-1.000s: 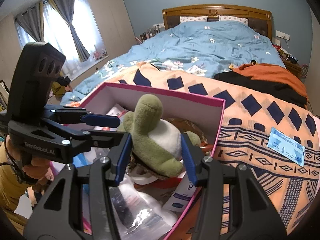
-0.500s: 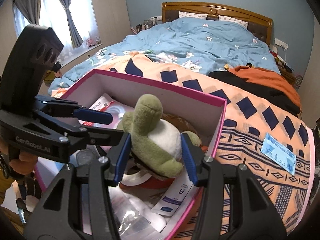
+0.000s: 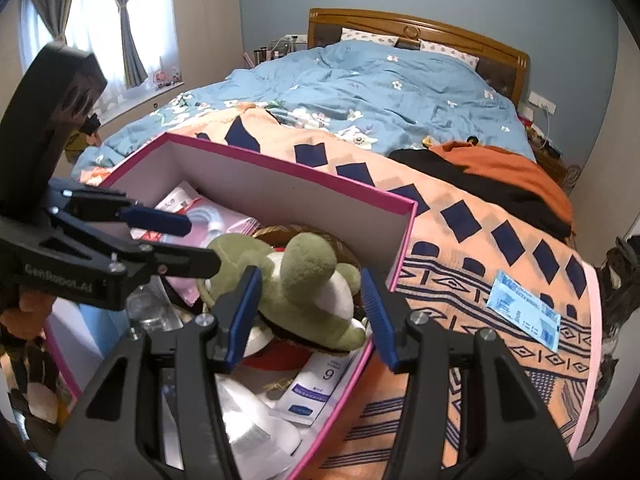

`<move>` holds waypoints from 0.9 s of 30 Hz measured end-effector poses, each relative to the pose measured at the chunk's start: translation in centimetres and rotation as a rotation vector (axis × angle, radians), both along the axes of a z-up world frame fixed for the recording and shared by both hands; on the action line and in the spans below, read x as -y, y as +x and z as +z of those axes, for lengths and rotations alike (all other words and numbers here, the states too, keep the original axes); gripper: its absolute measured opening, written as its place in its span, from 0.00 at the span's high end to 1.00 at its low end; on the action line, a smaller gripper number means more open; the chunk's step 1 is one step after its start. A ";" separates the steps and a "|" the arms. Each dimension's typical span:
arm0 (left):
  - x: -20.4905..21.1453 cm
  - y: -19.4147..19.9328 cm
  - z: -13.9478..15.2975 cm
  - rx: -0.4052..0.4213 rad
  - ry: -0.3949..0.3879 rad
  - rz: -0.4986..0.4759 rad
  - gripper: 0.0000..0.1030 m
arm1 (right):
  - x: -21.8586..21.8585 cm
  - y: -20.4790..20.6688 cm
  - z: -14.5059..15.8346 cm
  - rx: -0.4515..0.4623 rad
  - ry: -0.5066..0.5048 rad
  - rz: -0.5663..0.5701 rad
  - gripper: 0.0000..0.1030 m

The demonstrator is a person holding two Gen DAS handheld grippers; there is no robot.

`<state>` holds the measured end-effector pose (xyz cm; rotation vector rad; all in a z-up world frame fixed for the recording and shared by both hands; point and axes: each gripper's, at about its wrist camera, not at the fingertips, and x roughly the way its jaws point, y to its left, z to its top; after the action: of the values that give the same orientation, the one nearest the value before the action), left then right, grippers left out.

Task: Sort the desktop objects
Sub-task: 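Open the left gripper to release the turtle inside the box, then move the left gripper out of the box toward the floral tissue pack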

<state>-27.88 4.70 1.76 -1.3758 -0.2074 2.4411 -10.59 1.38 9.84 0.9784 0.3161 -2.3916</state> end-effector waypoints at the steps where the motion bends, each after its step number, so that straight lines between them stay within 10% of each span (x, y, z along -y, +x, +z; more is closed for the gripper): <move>1: -0.1 0.1 0.1 -0.006 -0.009 -0.001 0.40 | 0.2 0.2 -0.1 -0.005 0.007 0.003 0.48; 12: -0.5 1.9 0.9 -0.086 -0.063 0.011 0.38 | 1.5 -0.2 -1.3 -0.015 0.081 -0.021 0.48; 27: -0.7 9.7 3.9 -0.302 -0.165 0.024 0.29 | -1.2 4.0 1.3 -0.045 -0.102 -0.045 0.48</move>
<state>-18.17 5.44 5.68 -1.0484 0.0510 2.6965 -6.64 2.61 11.16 0.8954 0.1881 -2.4476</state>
